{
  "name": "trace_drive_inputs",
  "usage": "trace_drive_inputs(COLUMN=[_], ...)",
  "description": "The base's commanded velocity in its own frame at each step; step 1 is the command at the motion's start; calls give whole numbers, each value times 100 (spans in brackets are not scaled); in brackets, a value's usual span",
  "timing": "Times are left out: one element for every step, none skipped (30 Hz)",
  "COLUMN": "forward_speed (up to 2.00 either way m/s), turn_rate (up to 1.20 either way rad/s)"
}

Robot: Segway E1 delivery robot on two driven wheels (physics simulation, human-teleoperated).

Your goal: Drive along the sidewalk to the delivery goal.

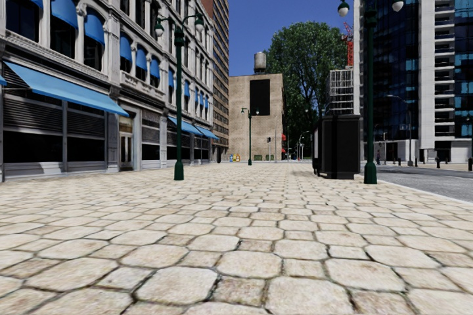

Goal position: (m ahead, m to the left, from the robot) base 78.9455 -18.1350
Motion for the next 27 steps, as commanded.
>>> trace_drive_inputs(forward_speed=[200,200,200,200,200,200,200,200,200,200,200,200,200,200,200,200,200,200,200,200,200,200,200,200,200,200,200], turn_rate=[0,0,0,0,0,0,0,0,0,0,0,0,0,0,0,0,0,0,0,0,0,0,0,0,0,0,0])
